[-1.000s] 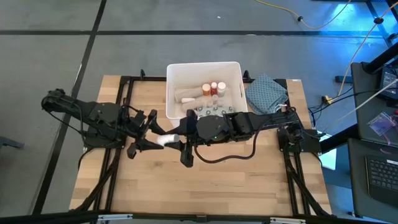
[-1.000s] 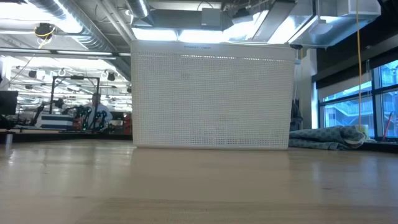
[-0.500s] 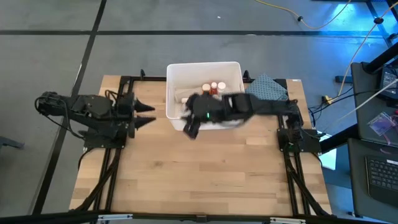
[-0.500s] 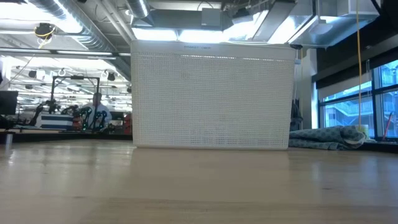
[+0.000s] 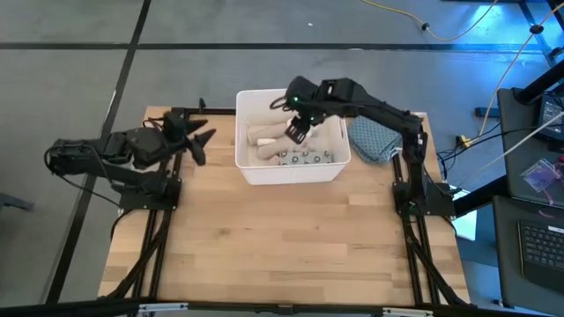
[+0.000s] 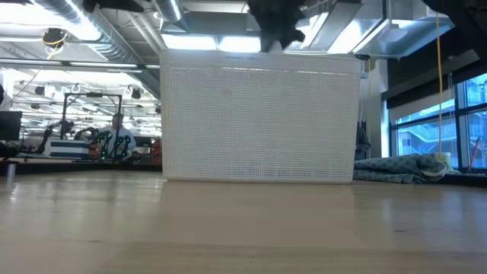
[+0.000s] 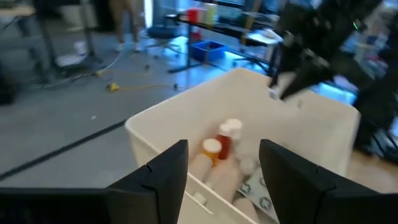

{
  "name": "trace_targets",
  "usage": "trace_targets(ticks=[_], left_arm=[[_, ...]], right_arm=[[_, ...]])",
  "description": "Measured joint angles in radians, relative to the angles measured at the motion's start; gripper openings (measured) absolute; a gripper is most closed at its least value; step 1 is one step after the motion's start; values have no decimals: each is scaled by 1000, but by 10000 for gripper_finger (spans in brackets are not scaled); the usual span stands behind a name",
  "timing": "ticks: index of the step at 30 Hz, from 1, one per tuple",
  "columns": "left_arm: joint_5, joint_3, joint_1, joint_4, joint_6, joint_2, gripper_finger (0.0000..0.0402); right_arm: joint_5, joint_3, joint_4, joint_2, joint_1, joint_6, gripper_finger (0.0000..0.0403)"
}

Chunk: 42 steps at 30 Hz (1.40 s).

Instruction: Pick & place medical supplies in basket/bin

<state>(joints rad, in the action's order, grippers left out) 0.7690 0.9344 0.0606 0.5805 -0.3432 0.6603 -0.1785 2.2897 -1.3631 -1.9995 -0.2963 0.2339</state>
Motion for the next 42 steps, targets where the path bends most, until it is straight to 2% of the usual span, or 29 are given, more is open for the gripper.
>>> trace_targets(ticks=[3, 9, 15, 21, 28, 31, 42], left_arm=[[3, 0, -53, 0, -61, 1, 188], [-2, 0, -142, 0, -79, 5, 184], [-7, 0, -218, 0, -99, 5, 184], [-31, 0, -268, 0, -144, 6, 184], [-35, 0, -280, 0, -145, 14, 184], [-35, 0, -280, 0, -145, 18, 184], [-31, -1, -280, 0, -142, 32, 184]], right_arm=[[73, -39, -11, 0, -49, -38, 171], [87, -204, 104, 0, -87, -112, 158], [163, -448, 398, 18, -93, -161, 155], [124, -639, 656, 49, -93, -158, 161], [139, -845, 997, 56, -92, -71, 156], [106, -903, 1090, 55, -93, -61, 159], [68, -957, 1125, 48, -93, -59, 160]])
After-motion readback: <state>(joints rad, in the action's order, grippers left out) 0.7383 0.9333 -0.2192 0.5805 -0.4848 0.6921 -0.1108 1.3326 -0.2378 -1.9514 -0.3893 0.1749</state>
